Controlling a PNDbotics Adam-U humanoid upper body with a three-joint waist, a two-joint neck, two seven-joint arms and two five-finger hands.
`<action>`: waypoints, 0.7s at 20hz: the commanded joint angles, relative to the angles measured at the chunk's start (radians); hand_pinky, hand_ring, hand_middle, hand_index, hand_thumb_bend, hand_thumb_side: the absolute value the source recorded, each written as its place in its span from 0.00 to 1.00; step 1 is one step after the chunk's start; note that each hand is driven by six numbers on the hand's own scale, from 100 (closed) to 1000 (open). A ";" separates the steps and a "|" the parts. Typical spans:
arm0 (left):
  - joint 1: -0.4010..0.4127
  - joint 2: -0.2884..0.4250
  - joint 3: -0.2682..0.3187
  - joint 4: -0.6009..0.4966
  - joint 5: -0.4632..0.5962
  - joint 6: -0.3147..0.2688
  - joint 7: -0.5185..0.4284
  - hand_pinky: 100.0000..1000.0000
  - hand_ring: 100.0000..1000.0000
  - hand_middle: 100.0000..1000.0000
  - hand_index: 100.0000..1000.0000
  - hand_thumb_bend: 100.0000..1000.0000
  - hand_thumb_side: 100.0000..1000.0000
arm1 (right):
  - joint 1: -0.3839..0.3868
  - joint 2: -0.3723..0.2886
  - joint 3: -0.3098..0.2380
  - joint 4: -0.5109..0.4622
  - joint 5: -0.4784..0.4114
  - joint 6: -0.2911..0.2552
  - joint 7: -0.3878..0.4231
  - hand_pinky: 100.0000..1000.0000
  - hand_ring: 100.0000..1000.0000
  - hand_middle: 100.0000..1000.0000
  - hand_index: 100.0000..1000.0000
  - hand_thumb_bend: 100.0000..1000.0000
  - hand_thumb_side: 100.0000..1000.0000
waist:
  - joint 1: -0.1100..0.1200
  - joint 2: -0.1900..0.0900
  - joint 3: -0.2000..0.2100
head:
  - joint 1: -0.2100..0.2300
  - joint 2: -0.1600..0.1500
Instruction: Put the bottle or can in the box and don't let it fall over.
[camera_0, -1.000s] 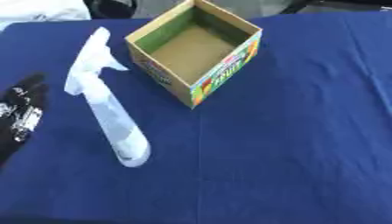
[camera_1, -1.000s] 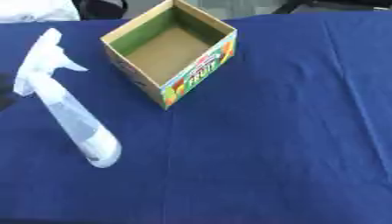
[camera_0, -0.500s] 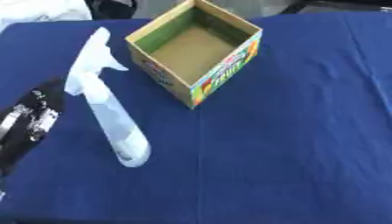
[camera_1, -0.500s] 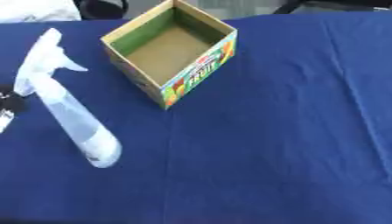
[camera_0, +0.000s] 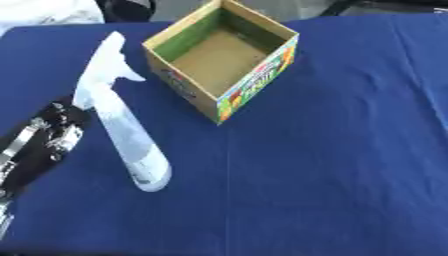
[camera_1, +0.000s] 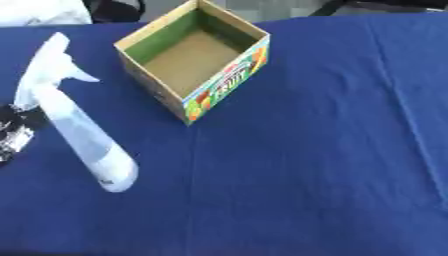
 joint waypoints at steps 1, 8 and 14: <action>-0.013 0.030 -0.002 -0.016 -0.005 0.004 -0.010 1.00 1.00 1.00 0.96 0.04 0.59 | -0.015 -0.027 -0.003 -0.016 -0.005 -0.001 0.003 1.00 0.94 1.00 0.96 0.00 0.41 | -0.002 -0.012 -0.002 | 0.000 -0.014; -0.028 0.027 -0.009 -0.016 -0.006 0.009 -0.024 1.00 1.00 1.00 0.95 0.05 0.59 | -0.015 -0.026 -0.003 -0.016 -0.005 -0.001 0.004 1.00 0.94 1.00 0.96 0.00 0.41 | -0.003 -0.012 -0.003 | 0.001 -0.014; -0.041 0.026 -0.014 -0.016 0.005 0.005 -0.031 1.00 1.00 1.00 0.95 0.05 0.59 | -0.016 -0.026 -0.002 -0.016 -0.005 0.000 0.006 1.00 0.94 1.00 0.96 0.00 0.41 | -0.003 -0.011 -0.004 | -0.001 -0.010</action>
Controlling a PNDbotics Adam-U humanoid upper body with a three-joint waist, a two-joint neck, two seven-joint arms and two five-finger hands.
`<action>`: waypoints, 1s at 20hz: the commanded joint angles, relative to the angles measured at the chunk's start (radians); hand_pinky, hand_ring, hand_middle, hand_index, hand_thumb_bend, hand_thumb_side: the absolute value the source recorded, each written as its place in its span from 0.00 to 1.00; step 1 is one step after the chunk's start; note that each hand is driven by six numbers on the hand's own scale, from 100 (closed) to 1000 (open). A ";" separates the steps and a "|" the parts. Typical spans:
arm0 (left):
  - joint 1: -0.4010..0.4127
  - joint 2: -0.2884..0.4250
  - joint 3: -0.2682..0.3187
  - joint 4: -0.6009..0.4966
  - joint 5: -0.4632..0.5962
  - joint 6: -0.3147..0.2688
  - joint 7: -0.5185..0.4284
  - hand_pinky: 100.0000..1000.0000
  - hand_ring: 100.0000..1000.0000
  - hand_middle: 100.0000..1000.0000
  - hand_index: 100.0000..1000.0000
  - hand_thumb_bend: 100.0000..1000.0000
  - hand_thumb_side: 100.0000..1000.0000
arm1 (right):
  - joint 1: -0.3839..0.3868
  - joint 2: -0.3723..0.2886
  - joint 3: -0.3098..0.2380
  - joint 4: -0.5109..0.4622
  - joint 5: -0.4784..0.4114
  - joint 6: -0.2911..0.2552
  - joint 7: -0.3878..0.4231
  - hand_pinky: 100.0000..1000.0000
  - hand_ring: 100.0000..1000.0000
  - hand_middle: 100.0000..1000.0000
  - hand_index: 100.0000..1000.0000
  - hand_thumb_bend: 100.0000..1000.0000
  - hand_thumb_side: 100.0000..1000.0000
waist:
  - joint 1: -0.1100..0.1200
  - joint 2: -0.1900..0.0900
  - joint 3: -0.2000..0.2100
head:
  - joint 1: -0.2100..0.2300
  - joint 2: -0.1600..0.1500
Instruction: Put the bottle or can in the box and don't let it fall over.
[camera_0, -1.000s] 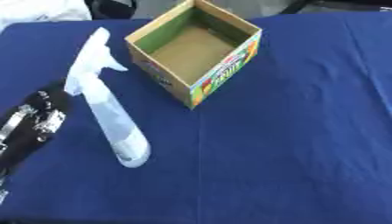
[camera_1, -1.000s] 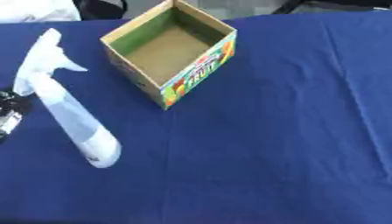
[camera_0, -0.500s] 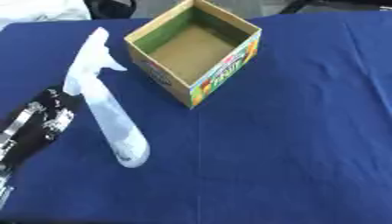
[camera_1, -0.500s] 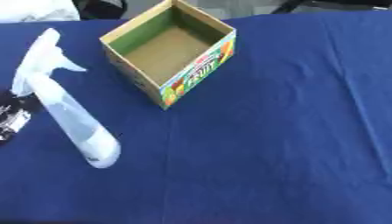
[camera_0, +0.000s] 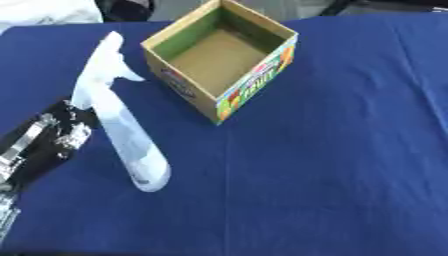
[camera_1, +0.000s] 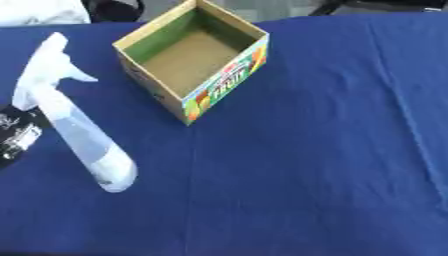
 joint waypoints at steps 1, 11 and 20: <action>-0.013 0.026 0.001 -0.016 0.004 -0.004 -0.006 1.00 1.00 1.00 0.95 0.05 0.59 | -0.016 -0.026 -0.002 -0.016 -0.005 -0.002 0.004 1.00 0.94 1.00 0.96 0.00 0.41 | -0.002 -0.011 -0.001 | -0.001 -0.009; -0.029 0.029 -0.004 -0.016 0.010 -0.014 -0.023 1.00 1.00 1.00 0.95 0.02 0.59 | -0.015 -0.026 -0.001 -0.016 -0.005 -0.002 0.005 1.00 0.94 1.00 0.96 0.00 0.41 | -0.002 -0.011 -0.001 | 0.001 -0.007; -0.021 0.031 0.002 -0.016 0.009 -0.015 -0.020 1.00 1.00 1.00 0.95 0.00 0.57 | -0.015 -0.026 -0.002 -0.016 -0.005 -0.001 0.005 1.00 0.94 1.00 0.96 0.00 0.41 | -0.002 -0.011 -0.001 | -0.001 -0.011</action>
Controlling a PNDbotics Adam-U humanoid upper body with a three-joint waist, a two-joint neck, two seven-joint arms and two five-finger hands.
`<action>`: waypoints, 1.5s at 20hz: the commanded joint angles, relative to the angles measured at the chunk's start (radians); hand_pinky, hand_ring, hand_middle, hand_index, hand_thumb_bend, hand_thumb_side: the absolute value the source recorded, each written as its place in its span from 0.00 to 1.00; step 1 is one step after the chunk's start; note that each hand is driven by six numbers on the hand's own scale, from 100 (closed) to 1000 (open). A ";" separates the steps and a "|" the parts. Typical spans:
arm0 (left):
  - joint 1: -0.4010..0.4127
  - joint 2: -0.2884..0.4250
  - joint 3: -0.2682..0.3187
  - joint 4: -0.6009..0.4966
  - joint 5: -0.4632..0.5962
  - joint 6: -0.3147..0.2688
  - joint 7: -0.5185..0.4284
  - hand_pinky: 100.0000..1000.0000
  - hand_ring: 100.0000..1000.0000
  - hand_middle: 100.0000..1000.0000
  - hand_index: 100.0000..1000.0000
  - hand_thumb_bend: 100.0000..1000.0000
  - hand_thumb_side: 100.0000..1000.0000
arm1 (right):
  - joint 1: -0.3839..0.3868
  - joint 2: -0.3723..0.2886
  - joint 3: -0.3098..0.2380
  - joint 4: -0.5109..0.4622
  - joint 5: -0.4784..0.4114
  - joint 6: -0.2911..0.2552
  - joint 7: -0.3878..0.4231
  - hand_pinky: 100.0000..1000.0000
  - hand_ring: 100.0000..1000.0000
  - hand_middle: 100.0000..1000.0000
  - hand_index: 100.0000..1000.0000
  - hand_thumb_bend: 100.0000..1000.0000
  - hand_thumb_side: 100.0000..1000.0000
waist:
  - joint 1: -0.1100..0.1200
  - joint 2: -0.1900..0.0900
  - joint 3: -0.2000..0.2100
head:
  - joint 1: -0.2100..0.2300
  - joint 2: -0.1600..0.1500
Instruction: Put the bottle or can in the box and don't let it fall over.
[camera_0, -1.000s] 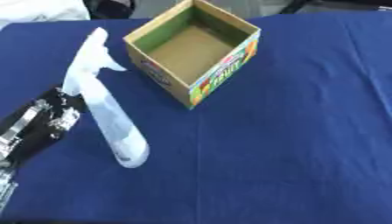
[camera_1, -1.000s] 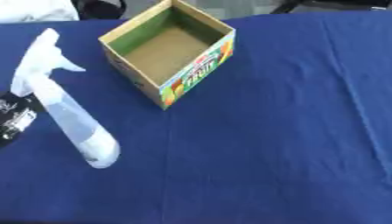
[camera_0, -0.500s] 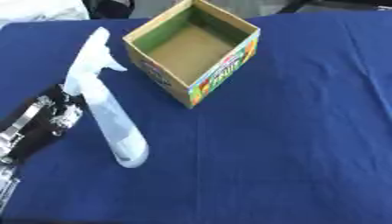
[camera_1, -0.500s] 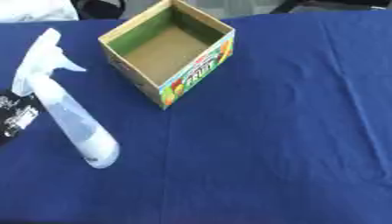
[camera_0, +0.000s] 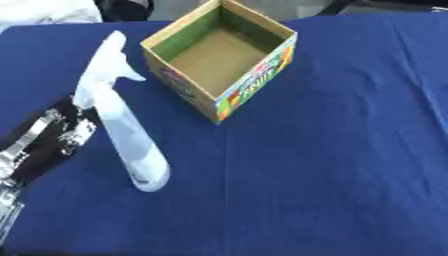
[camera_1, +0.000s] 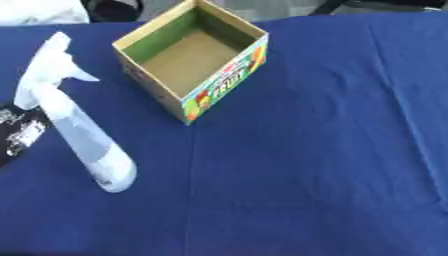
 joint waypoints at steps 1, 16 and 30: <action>0.001 0.032 0.014 -0.016 0.000 -0.005 0.003 1.00 1.00 1.00 0.95 0.00 0.57 | -0.015 -0.026 -0.007 -0.016 -0.005 -0.002 0.002 1.00 0.94 1.00 0.96 0.00 0.41 | -0.002 -0.011 0.000 | -0.001 -0.011; 0.060 0.047 0.051 -0.016 -0.062 -0.163 -0.081 1.00 1.00 1.00 0.99 0.16 0.57 | -0.012 -0.029 -0.006 -0.016 -0.004 0.000 0.003 1.00 0.94 1.00 0.96 0.00 0.41 | 0.000 -0.013 0.007 | -0.005 -0.016; 0.010 0.052 0.023 -0.016 -0.129 -0.171 -0.121 1.00 1.00 1.00 0.99 0.18 0.59 | -0.014 -0.027 -0.004 -0.016 -0.006 0.000 0.007 1.00 0.94 1.00 0.96 0.00 0.41 | 0.001 -0.014 0.002 | 0.005 -0.019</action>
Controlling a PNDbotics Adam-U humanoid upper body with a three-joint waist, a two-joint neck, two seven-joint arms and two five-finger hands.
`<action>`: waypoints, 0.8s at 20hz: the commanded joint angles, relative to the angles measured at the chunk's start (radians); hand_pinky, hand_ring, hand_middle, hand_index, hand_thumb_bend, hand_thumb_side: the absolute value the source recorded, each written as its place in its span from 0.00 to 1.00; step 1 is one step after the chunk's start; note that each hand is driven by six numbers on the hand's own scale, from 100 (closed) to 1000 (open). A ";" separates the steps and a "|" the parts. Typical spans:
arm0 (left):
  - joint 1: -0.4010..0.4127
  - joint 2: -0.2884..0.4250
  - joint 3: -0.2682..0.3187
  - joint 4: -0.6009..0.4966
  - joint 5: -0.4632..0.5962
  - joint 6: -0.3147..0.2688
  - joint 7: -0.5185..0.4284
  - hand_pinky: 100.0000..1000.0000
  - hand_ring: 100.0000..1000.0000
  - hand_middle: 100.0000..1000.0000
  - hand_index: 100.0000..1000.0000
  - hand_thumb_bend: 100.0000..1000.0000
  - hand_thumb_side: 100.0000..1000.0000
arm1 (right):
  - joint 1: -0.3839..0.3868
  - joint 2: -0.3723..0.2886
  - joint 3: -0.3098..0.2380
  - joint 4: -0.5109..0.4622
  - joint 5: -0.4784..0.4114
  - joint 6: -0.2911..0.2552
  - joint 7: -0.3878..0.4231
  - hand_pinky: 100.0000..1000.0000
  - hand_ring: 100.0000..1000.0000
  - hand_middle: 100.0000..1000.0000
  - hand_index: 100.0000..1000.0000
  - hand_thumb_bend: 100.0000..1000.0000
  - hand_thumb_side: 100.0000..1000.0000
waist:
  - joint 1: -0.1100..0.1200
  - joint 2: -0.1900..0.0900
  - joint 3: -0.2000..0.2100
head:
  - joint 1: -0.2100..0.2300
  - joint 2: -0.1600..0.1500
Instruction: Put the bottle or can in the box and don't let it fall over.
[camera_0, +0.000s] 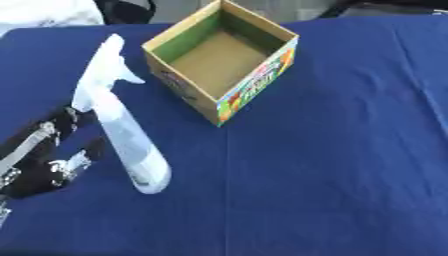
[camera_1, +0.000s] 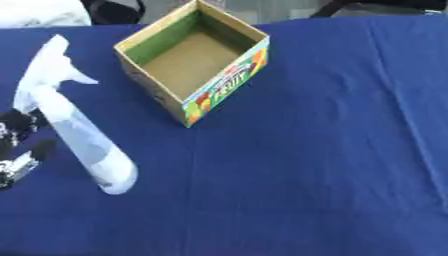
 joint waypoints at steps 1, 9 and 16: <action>-0.022 0.034 -0.008 -0.016 0.004 0.010 -0.001 1.00 1.00 1.00 0.98 0.18 0.59 | -0.015 -0.027 -0.004 -0.016 -0.006 -0.002 0.004 1.00 0.94 1.00 0.96 0.00 0.41 | 0.000 -0.014 -0.002 | 0.005 -0.011; -0.065 0.030 -0.033 -0.016 0.024 0.038 -0.016 1.00 1.00 1.00 0.97 0.15 0.61 | -0.016 -0.026 -0.003 -0.016 -0.007 -0.002 0.005 1.00 0.94 1.00 0.96 0.00 0.41 | 0.001 -0.015 -0.005 | 0.008 -0.010; -0.095 0.027 -0.047 -0.016 0.029 0.064 -0.029 1.00 1.00 1.00 0.96 0.14 0.61 | -0.017 -0.025 -0.002 -0.016 -0.008 -0.002 0.007 1.00 0.94 1.00 0.96 0.00 0.41 | 0.000 -0.014 -0.007 | 0.011 -0.006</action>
